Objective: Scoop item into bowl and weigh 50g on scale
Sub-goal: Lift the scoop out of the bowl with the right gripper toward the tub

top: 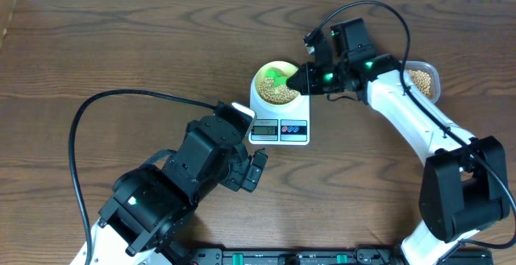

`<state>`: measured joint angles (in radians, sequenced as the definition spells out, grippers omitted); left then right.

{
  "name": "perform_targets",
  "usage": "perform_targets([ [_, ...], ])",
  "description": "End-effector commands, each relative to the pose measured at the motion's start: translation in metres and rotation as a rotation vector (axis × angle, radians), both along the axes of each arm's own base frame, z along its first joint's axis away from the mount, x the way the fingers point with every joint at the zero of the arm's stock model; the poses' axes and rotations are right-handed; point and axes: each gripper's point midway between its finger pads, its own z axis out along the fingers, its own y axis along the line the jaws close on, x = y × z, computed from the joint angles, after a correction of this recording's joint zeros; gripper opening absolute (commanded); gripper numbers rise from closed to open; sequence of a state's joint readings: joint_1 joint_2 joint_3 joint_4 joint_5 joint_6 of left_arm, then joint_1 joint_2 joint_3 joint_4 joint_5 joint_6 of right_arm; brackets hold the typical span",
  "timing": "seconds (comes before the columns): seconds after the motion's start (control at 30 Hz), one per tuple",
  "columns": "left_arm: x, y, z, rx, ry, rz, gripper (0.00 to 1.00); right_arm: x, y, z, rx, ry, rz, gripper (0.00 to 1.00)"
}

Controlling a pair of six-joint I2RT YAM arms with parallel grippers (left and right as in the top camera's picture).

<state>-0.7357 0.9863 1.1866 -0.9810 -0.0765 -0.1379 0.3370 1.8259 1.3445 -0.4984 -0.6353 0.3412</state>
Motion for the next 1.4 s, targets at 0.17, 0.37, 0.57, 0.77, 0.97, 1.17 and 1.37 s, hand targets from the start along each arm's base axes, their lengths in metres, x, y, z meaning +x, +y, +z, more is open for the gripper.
perform_targets([
  [0.17, 0.0, -0.002, 0.007, -0.018, -0.008, 0.0, 0.99, -0.001, -0.005, 0.013, 0.155, 0.071, 0.016, 0.01],
  [0.37, 0.0, -0.002, 0.007, -0.018, -0.008, 0.0, 0.99, 0.001, -0.015, 0.028, 0.257, 0.084, 0.033, 0.01],
  [0.57, 0.0, -0.002, 0.007, -0.018, -0.008, 0.0, 0.99, 0.009, -0.035, 0.045, 0.281, 0.048, -0.003, 0.01],
  [0.77, 0.0, -0.002, 0.007, -0.018, -0.008, 0.0, 0.99, 0.011, -0.057, 0.08, 0.316, -0.033, -0.032, 0.01],
  [0.97, 0.0, -0.002, 0.007, -0.019, -0.009, 0.0, 0.99, 0.011, -0.087, 0.12, 0.333, -0.122, -0.099, 0.01],
  [1.17, 0.0, -0.002, 0.007, -0.018, -0.008, 0.0, 0.99, 0.006, -0.12, 0.143, 0.329, -0.162, -0.177, 0.01],
  [1.37, 0.0, -0.002, 0.007, -0.018, -0.008, 0.0, 0.99, 0.004, -0.136, 0.144, 0.328, -0.14, -0.226, 0.01],
])
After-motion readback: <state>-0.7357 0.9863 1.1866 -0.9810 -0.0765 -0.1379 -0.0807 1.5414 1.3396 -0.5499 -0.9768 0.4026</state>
